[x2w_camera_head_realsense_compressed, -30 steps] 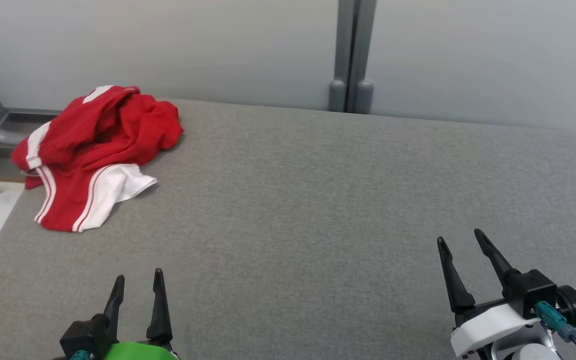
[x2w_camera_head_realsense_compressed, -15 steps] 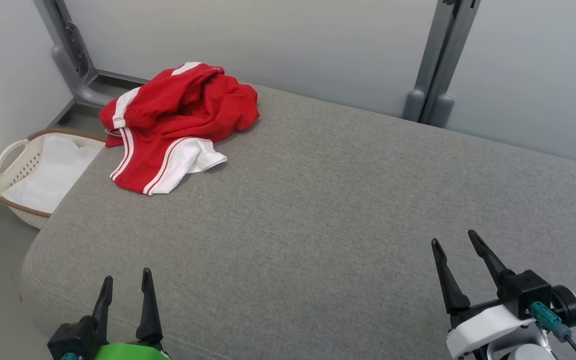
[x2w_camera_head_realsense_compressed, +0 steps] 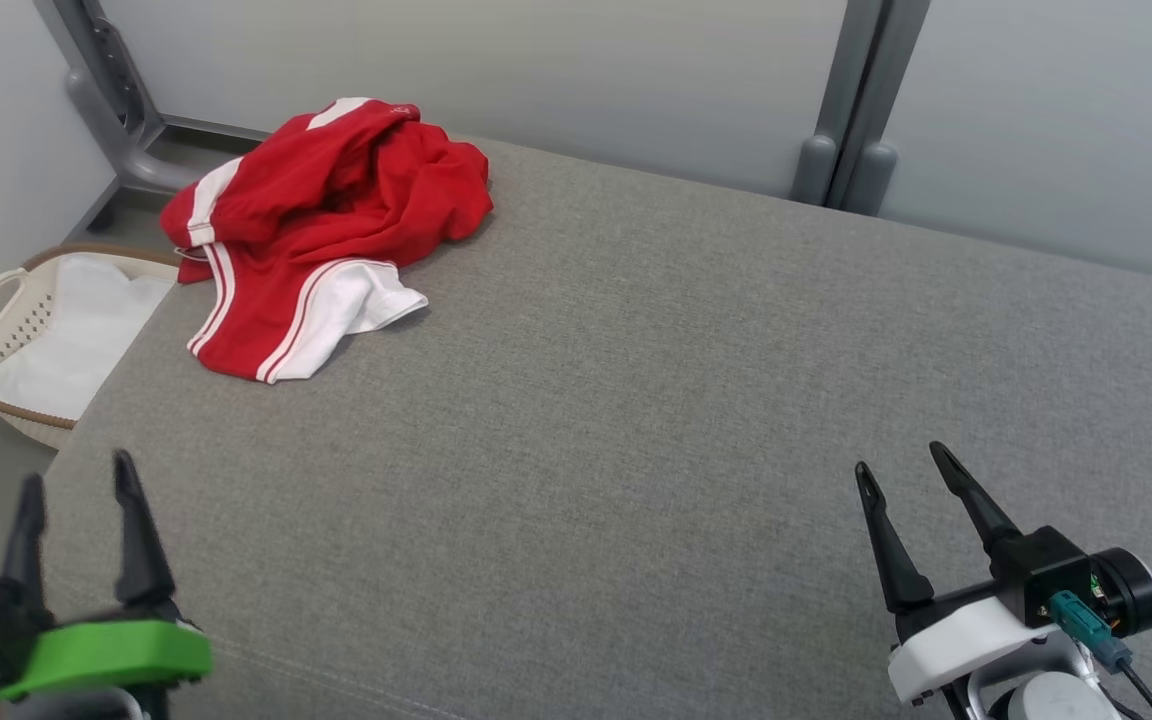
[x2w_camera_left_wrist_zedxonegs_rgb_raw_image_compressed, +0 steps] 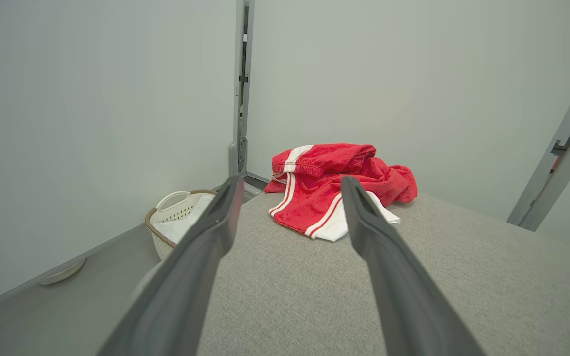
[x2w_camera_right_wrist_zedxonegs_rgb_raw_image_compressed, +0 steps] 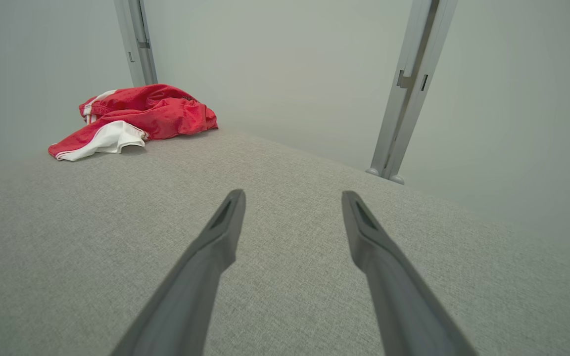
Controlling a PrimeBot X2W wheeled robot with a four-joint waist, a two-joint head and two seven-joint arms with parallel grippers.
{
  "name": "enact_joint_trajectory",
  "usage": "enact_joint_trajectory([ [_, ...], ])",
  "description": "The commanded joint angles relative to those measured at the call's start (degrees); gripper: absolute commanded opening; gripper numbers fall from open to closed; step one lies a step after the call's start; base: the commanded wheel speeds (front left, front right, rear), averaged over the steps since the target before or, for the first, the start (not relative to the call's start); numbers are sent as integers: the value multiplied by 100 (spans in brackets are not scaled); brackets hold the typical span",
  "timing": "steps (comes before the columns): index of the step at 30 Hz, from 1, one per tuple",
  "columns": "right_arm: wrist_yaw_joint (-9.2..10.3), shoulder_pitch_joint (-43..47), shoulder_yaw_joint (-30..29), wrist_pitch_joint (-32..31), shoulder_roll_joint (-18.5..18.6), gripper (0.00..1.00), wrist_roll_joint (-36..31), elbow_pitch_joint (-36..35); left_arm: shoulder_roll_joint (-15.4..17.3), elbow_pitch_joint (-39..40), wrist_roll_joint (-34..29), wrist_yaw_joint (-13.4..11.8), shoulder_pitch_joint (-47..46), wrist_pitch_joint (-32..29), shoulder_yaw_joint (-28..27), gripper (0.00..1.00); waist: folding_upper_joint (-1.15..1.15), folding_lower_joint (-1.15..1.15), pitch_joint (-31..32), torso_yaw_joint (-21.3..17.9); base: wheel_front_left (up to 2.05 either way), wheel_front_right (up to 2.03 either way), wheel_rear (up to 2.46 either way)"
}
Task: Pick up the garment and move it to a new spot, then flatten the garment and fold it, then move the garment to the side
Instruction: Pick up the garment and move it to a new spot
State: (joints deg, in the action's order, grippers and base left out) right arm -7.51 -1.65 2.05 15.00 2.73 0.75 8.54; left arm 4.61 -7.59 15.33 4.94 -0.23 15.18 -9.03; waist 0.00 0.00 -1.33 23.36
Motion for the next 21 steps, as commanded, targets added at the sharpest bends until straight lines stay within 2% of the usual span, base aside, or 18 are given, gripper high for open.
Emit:
enact_joint_trajectory([
  [1, 4, -70, 5, 28, 28, 100, -69, -34, 165, 50, -86, 54, -256, -4, -118, 100, 0, 0, -187, -166, 0, 0, 0],
  [6, 4, -247, 48, 28, 30, 100, -280, -108, 710, 22, -191, 140, -1097, -4, -335, 100, 0, 0, -491, -394, 0, 0, 0],
  [11, 5, -465, 75, 28, 30, 100, -498, -181, 1191, -582, -61, 190, -2050, -100, -308, 100, 0, 0, -945, -599, 0, 0, 0],
  [15, 5, -686, 137, 28, 28, 100, -642, -299, 1371, -1345, 108, 214, -2759, -200, -254, 100, 0, 0, -1427, -745, 0, 0, 0],
  [21, 5, -882, 133, 28, 30, 100, -950, -442, 1440, -2547, 456, 249, -3566, -333, 90, 100, 0, 0, -2054, -875, 0, 0, 0],
])
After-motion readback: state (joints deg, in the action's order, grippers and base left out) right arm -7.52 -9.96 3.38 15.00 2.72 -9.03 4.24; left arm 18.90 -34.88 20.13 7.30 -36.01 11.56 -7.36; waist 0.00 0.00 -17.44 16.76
